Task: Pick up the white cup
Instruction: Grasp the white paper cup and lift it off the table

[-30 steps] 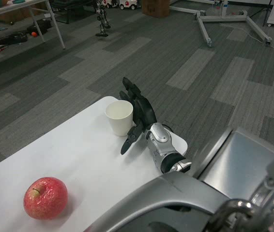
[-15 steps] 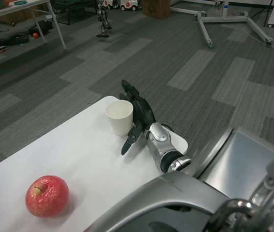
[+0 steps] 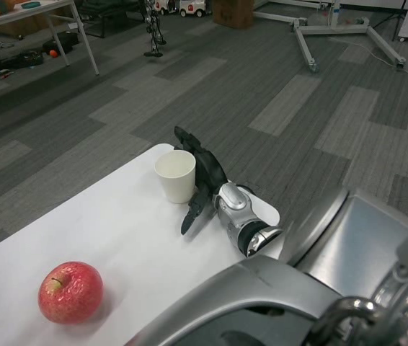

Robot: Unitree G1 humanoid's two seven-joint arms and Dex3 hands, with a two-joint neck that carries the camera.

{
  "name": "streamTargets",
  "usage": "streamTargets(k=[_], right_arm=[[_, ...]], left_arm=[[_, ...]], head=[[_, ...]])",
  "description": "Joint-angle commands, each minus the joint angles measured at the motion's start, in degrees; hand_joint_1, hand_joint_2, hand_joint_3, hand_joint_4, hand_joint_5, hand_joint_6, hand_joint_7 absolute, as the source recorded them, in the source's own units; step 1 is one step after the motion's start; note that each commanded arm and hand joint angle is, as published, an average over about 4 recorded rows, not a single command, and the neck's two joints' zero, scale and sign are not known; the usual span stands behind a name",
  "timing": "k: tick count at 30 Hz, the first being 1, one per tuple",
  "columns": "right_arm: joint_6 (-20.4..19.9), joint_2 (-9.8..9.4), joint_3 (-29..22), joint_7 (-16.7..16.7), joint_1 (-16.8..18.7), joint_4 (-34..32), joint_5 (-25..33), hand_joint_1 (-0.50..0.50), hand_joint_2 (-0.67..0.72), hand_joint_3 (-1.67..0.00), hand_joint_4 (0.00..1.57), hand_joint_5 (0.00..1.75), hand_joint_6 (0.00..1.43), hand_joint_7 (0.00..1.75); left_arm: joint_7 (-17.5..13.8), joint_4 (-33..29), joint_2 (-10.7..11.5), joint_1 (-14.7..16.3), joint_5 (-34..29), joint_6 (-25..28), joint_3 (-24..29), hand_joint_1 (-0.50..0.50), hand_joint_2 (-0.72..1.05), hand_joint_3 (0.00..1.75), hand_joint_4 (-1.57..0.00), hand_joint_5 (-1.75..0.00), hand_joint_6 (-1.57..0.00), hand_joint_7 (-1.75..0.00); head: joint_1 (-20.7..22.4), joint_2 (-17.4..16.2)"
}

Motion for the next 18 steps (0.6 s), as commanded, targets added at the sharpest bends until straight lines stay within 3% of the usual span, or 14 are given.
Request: streamTargets(k=[1, 8, 18], right_arm=[[-0.8, 1.76, 0.43, -0.07, 2.03, 3.72, 0.31, -0.46, 0.6, 0.0, 0.0, 0.0, 0.0, 0.0], [-0.88, 0.18, 0.78, -0.29, -0.12, 5.65, 0.09, -0.46, 0.6, -0.06, 0.0, 0.0, 0.0, 0.0], [-0.88, -1.58, 2.81, -0.78, -3.07, 9.56, -0.05, -0.46, 0.6, 0.0, 0.0, 0.0, 0.0, 0.0]], left_arm=[[0.24, -0.2, -0.01, 0.48, 0.09, -0.11, 0.14, -0.5, 1.05, 0.09, 0.0, -0.1, 0.0, -0.07], [0.19, -0.34, -0.01, 0.61, 0.09, -0.11, 0.01, -0.5, 1.05, 0.09, 0.0, -0.1, 0.0, -0.07], [0.19, -0.64, 0.04, 1.4, 0.09, -0.28, 0.23, -0.5, 1.05, 0.09, 0.0, -0.1, 0.0, -0.07]], head=[[-0.11, 0.03], [-0.08, 0.39], [0.46, 0.89]])
